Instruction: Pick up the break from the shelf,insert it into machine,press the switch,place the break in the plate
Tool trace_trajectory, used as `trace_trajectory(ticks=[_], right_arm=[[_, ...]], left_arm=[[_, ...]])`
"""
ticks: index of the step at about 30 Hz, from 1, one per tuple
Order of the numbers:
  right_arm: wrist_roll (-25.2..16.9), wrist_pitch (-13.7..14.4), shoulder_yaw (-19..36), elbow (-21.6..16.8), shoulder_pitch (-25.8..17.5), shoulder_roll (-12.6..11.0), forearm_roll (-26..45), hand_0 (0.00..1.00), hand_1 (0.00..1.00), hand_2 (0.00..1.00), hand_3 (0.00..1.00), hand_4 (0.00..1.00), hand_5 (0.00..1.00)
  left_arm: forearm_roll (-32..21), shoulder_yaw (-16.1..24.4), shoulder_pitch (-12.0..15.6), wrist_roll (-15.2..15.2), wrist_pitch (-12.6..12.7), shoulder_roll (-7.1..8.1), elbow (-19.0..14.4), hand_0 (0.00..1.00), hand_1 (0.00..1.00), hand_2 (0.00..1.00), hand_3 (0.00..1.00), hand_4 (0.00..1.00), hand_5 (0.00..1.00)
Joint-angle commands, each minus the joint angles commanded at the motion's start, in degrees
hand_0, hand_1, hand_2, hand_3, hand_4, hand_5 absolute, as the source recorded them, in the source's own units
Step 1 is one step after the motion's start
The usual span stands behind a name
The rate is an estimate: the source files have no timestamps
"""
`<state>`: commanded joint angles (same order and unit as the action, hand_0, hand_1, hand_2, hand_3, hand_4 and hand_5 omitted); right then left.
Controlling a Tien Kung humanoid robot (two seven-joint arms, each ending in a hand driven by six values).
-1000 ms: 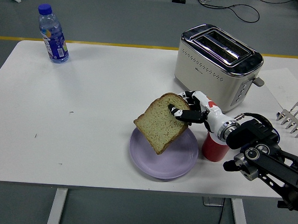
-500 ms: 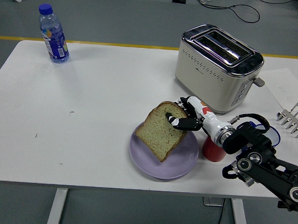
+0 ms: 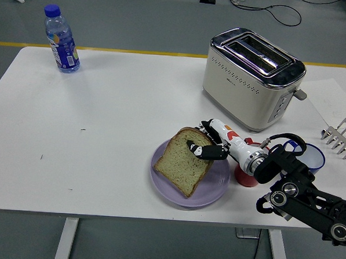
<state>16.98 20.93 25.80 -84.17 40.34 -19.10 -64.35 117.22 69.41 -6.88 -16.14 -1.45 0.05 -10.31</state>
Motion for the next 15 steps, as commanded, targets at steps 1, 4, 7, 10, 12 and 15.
trace_trajectory(ticks=[1,4,7,10,12,15], right_arm=[[-0.02,-0.03,0.0,0.03,0.0,0.02,-0.09,0.278,0.352,0.428,0.521,0.47,0.002],[-0.45,0.15,0.0,0.92,-0.06,0.26,-1.53,0.278,0.352,0.428,0.521,0.47,0.002],[-0.68,0.66,-0.07,2.01,-0.06,0.72,-2.57,0.335,0.399,0.47,0.529,0.457,0.006],[-1.02,0.75,-0.08,2.66,-0.06,1.05,-2.95,0.335,0.399,0.47,0.529,0.457,0.006],[-1.3,0.48,-0.13,3.11,-0.04,1.31,-3.74,0.369,0.443,0.49,0.537,0.479,0.081],[-1.11,-0.54,-0.13,3.5,0.08,1.58,-5.65,0.369,0.443,0.49,0.537,0.479,0.081]], left_arm=[[0.01,0.01,-0.01,0.0,0.0,0.0,0.0,0.602,0.456,0.426,0.541,0.28,0.918],[0.05,0.04,0.06,0.01,0.02,-0.02,0.0,0.602,0.456,0.426,0.541,0.28,0.918],[-0.15,-0.09,0.04,0.0,0.06,-0.05,0.0,0.603,0.455,0.427,0.541,0.28,0.918],[-0.11,-0.14,-0.02,-0.01,0.02,-0.05,0.0,0.603,0.455,0.427,0.541,0.28,0.918],[-0.25,-0.22,-0.02,-0.01,0.03,-0.05,0.0,0.604,0.455,0.428,0.541,0.281,0.918],[-0.21,-0.17,-0.1,-0.02,0.06,-0.05,0.0,0.604,0.455,0.428,0.541,0.281,0.918]])
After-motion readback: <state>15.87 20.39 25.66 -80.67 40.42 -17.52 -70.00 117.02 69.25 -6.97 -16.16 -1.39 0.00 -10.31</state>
